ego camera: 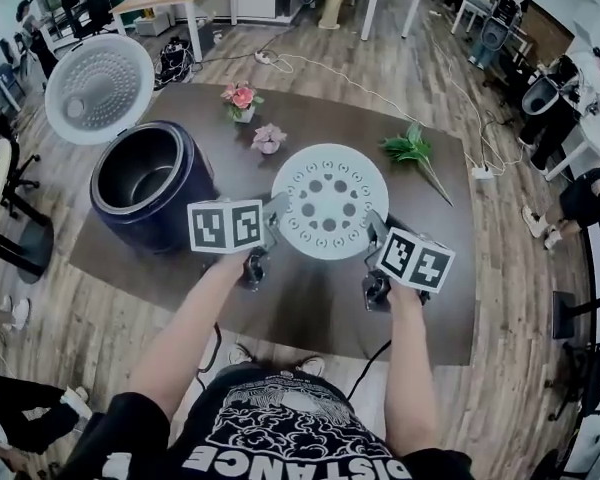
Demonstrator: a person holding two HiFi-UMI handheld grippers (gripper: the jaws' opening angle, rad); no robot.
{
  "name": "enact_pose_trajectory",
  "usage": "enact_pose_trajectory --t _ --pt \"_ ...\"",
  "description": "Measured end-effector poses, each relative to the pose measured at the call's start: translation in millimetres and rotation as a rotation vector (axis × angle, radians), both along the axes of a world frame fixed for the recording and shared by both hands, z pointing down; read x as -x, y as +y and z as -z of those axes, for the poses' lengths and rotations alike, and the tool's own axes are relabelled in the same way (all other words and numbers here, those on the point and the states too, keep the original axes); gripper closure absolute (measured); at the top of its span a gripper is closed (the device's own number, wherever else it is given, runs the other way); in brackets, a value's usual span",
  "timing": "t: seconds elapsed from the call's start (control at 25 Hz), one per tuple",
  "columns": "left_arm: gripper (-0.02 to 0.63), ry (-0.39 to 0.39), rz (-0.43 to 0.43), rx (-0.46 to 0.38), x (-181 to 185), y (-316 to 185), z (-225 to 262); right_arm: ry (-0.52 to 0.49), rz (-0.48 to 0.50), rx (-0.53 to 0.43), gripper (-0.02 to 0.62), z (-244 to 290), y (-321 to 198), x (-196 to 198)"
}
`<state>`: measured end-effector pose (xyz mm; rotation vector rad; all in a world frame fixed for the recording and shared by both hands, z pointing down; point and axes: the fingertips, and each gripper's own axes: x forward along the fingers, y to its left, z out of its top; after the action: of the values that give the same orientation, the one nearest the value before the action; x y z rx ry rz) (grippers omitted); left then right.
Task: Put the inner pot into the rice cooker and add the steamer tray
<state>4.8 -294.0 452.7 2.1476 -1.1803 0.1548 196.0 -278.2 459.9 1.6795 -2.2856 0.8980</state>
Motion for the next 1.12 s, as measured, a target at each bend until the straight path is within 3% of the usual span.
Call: enact_pose_trajectory --t 0.8,1.12 --pt "0.518 -0.006 0.240 -0.125 166.0 11.4 68.0 -0.069 0.259 -0.122 0.502 66.7 -34.2 168.7" --pt "0.518 0.003 0.341 -0.155 297.8 29.1 94.5 -0.062 0.362 -0.154 0.502 98.5 -34.6 304.4"
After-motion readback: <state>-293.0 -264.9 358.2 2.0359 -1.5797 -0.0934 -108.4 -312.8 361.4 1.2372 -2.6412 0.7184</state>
